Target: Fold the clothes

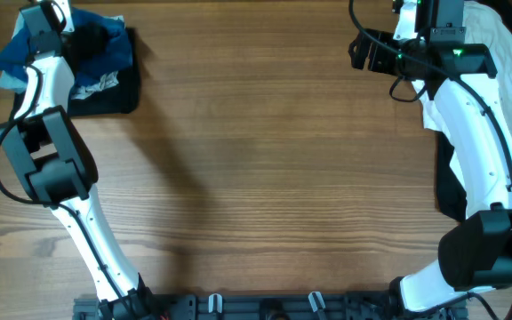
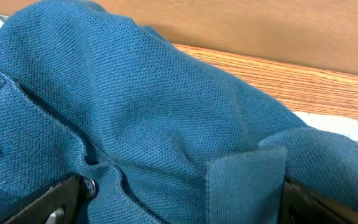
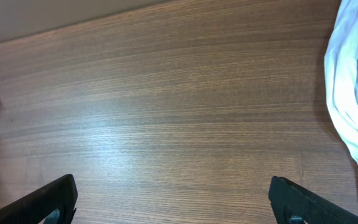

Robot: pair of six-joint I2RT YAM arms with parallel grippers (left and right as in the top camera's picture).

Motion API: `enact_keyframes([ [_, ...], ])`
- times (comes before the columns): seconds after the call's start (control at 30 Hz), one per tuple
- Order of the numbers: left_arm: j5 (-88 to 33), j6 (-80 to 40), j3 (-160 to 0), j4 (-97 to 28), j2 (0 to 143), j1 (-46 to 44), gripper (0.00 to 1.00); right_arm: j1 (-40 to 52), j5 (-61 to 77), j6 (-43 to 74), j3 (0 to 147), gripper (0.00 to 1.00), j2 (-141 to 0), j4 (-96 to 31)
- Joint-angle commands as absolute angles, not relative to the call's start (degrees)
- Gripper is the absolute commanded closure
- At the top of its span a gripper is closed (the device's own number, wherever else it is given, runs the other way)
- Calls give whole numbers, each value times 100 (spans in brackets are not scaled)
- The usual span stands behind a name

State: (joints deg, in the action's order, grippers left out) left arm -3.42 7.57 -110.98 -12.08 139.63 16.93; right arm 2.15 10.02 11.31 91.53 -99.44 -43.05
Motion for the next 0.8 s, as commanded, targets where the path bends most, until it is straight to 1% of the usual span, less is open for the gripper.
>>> enact_keyframes([
  [0.0, -775, 674, -10728, -1780, 14195, 1365, 0, 239, 1070, 849, 9150, 0, -9974, -4222],
  [0.17, -766, 676, -10728, -2742, 12328, 1365, 0, 237, 985, 143, 9679, 0, -9697, -4167],
  [0.27, -768, 679, -10728, -3476, 10919, 1361, 0, 239, 985, -259, 10095, 0, -9004, -4254],
  [0.37, -766, 679, -10728, -3581, 10263, 1361, 0, 239, 982, -298, 10143, 0, -8235, -4421],
  [0.47, -766, 679, -10728, -3581, 9911, 1361, 0, 239, 1127, -207, 10141, 0, -7644, -4877],
  [0.53, -766, 679, -10726, -3586, 9902, 1361, 0, 239, 1247, 54, 10141, 0, -7513, -5061],
  [0.67, -766, 679, -10726, -3586, 9933, 1361, 0, 239, 1245, 34, 10138, 0, -7594, -5076],
  [0.77, -766, 679, -10726, -3586, 9933, 1361, 0, 239, 1247, 21, 10138, 0, -7653, -5459],
])
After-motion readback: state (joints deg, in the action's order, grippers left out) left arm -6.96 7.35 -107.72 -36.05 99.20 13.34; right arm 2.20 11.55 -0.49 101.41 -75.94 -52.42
